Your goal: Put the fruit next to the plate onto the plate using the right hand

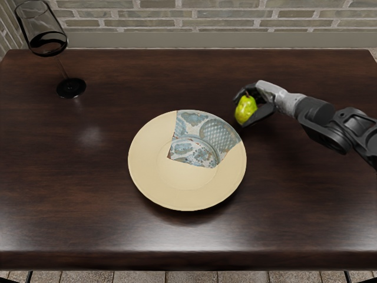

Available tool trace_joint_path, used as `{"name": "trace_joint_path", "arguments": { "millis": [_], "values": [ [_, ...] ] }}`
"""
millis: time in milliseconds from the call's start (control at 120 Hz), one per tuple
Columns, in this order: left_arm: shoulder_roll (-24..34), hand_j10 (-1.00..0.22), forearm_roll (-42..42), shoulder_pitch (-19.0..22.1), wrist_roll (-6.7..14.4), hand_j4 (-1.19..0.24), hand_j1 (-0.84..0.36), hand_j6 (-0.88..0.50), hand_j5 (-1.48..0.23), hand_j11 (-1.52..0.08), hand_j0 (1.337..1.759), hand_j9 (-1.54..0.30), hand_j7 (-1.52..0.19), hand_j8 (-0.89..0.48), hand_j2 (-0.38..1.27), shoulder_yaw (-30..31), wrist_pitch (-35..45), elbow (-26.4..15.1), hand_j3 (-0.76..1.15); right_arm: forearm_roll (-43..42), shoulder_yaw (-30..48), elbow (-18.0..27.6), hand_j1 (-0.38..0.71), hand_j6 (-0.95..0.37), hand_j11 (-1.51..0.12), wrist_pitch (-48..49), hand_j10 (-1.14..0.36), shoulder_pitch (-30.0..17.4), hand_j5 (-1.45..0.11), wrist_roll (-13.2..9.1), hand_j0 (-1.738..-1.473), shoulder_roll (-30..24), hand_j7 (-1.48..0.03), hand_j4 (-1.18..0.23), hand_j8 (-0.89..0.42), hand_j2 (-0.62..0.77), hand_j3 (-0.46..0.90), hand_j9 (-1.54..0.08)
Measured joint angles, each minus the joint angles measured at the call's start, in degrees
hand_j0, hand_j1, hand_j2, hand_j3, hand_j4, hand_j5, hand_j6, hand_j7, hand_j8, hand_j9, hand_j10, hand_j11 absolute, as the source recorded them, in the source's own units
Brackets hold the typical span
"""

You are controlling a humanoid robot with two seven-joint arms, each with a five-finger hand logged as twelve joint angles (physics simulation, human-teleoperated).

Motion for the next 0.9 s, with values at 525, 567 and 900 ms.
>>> {"name": "trace_joint_path", "arguments": {
  "millis": [525, 567, 900],
  "values": [
    [0.0, 0.0, 0.0, 0.4, 0.0, 0.0, 0.35, 0.0, 0.0, 0.0, 1.658, 0.0, 0.0, 0.0, 0.0, 0.2, 0.0, 0.0, 0.0, 8.7, 2.6, 10.2, 0.15, -0.48, -0.82, 17.2, -0.42, 4.7, -0.84, 0.0, -1.654, -9.7, -0.85, -0.66, -0.41, 0.23, 0.0, -0.84],
    [0.0, 0.0, 0.0, 0.4, 0.0, 0.0, 0.35, 0.0, 0.0, 0.0, 1.658, 0.0, 0.0, 0.0, 0.0, 0.2, 0.0, 0.0, 0.0, 8.8, 2.9, 11.0, 0.16, -0.48, -0.82, 17.7, -0.42, 4.7, -0.85, 0.1, -1.654, -9.6, -0.85, -0.66, -0.41, 0.23, 0.0, -0.84],
    [0.0, 0.0, 0.0, 0.4, 0.0, 0.0, 0.35, 0.0, 0.0, 0.0, 1.658, 0.0, 0.0, 0.0, 0.0, 0.2, 0.0, 0.0, 0.0, 9.1, 3.4, 13.3, 0.23, -0.55, -0.83, 18.4, -0.41, 3.8, -0.87, 0.2, -1.656, -4.3, -0.86, -0.66, -0.41, 0.39, 0.0, -0.85]
  ]
}}
